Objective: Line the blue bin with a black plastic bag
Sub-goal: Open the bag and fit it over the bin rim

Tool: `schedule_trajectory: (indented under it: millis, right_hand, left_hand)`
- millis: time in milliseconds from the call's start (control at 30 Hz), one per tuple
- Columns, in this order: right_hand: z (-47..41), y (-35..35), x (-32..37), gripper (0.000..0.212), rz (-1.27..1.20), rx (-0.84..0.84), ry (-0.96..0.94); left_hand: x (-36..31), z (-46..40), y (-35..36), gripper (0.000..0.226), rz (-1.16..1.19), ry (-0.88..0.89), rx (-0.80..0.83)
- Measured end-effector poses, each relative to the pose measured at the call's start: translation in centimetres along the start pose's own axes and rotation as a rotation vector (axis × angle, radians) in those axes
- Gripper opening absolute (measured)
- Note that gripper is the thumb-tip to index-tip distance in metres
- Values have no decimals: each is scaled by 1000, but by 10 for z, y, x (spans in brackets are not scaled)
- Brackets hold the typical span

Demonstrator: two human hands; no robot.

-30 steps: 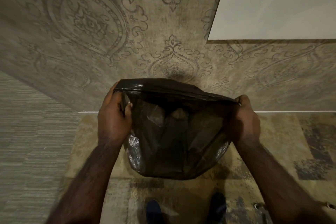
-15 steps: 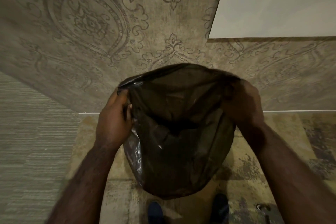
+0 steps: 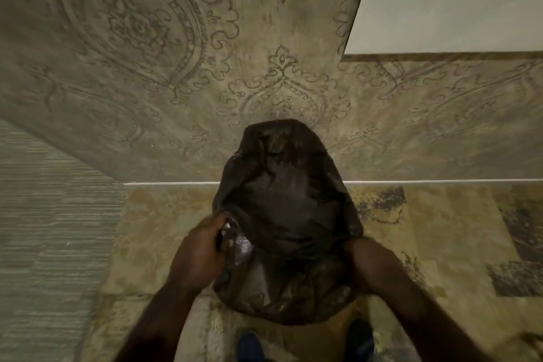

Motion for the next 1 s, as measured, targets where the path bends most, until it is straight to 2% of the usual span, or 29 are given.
schedule_trajectory:
  millis: [67,167,233,300,433,500,533,600,633,667,800,900,1000]
  right_hand:
    - [-10,-20,-13,20,-138,-142,54]
    - [-21,-61,-22,48,-346,-450,63]
    - [-22,-82,-18,58,-381,-593,9]
    - [-21,-93,-15,56,-438,-688,-34]
    - [-15,-103,-15,51,-512,-834,11]
    - [-16,-93,-16,57,-503,-807,19]
    - [-19,-81,-14,67,-530,-701,15]
    - [-21,-49,-2,89,-605,-376,-23]
    - [-19,-37,4,95,-555,-270,-33]
    - [-17,-29,5,98,-465,-254,-18]
    - [-3,-41,3,76,-380,-599,112]
    - [-4,-30,8,48,-324,-645,69]
    - [1,-29,6,45,-362,-768,48]
  left_hand:
    - [5,-15,-14,49,-3,19,-136]
    - [-1,-31,-30,60,-34,73,-282]
    - [-5,-37,-36,62,-33,85,-323]
    - [-8,-39,-38,66,-7,96,-345]
    - [-9,-34,-36,78,20,63,-343]
    - [-4,-28,-31,79,8,29,-319]
    - [0,-24,-27,78,1,19,-286]
    - [8,-16,-15,78,-30,18,-181]
    - [11,-11,-10,79,-36,33,-139]
    - [12,-5,-7,78,-21,54,-128]
    - [19,8,-10,75,-7,53,-257]
    - [30,17,-1,72,-29,-5,-290]
    - [34,22,7,67,-5,-19,-277]
Point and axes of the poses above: each hand's wrist, its own z-axis away from the middle knuckle, its own y-axis out of the palm, x = y × z, the point moved 8 cm from there along -z, towards the middle knuckle, and after that the axes turned 14 degrees about -x, right-handed, at the moved point
